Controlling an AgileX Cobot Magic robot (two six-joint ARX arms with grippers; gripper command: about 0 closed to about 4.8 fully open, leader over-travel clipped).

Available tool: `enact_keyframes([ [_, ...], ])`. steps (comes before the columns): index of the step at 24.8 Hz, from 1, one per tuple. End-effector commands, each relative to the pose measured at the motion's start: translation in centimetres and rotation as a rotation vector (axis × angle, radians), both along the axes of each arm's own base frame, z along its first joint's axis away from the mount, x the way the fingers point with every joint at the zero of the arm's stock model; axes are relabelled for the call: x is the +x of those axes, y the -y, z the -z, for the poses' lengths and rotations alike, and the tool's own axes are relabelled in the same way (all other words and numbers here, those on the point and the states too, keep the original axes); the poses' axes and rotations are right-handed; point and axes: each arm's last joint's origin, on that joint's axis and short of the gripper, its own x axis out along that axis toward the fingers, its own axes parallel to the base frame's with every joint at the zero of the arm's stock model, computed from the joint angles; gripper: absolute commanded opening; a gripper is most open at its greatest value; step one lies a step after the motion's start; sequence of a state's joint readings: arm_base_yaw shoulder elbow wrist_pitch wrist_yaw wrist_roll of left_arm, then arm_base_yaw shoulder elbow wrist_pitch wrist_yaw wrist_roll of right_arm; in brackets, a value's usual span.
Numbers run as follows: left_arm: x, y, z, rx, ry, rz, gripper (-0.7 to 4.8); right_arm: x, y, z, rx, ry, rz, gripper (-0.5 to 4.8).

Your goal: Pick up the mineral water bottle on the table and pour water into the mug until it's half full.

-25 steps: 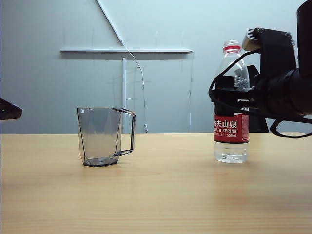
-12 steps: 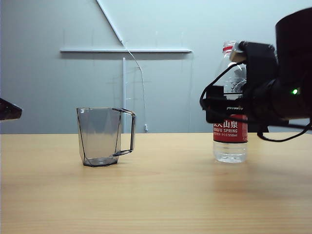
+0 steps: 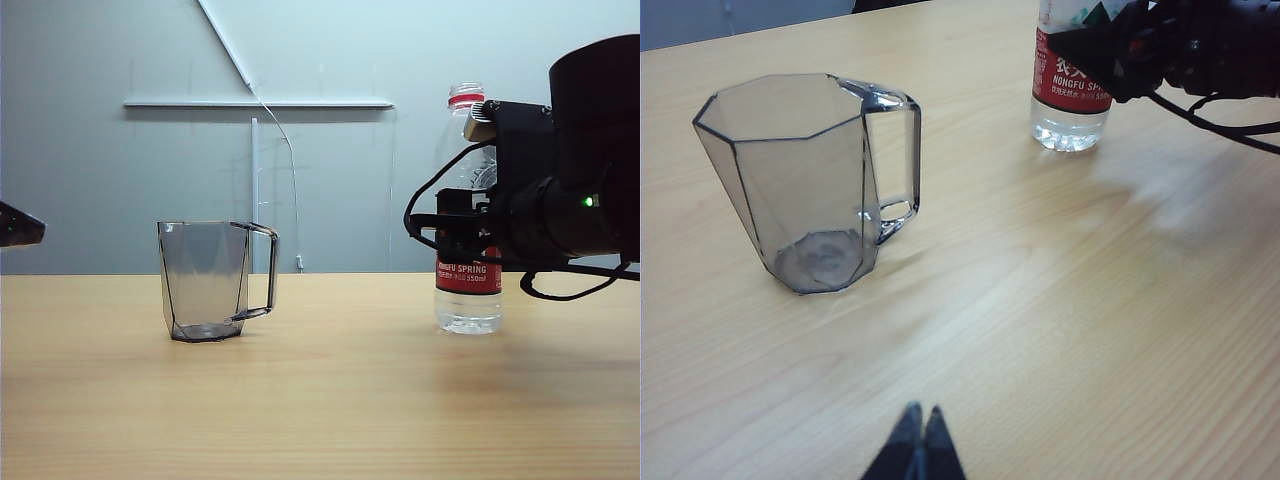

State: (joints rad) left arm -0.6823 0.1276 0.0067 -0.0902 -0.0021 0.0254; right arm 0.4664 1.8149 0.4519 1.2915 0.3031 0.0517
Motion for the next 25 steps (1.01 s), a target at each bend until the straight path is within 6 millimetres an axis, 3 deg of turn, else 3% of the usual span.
enact_keyframes([
  [1, 0.0, 0.0, -0.2, -0.01, 0.007, 0.002, -0.02, 0.0, -0.1, -0.3, 0.011, 0.02, -0.009, 2.15],
  [7, 0.1, -0.2, -0.2, -0.011, 0.008, -0.018, -0.02, 0.0, -0.1, -1.1, -0.047, 0.096, -0.013, 2.15],
  [12, 1.1, -2.5, -0.8, -0.05, 0.075, -0.267, -0.02, 0.3, -0.5, -5.1, -0.249, 0.129, -0.081, 2.15],
  [18, 1.3, -3.6, -1.3, -0.071, 0.127, -0.382, -0.02, 2.1, -2.8, -8.4, -0.46, 0.04, -0.305, 2.15],
  [25, 1.3, -3.6, -1.2, -0.07, 0.123, -0.377, -0.02, 3.3, -5.8, -9.8, -0.699, 0.042, -0.417, 2.15],
])
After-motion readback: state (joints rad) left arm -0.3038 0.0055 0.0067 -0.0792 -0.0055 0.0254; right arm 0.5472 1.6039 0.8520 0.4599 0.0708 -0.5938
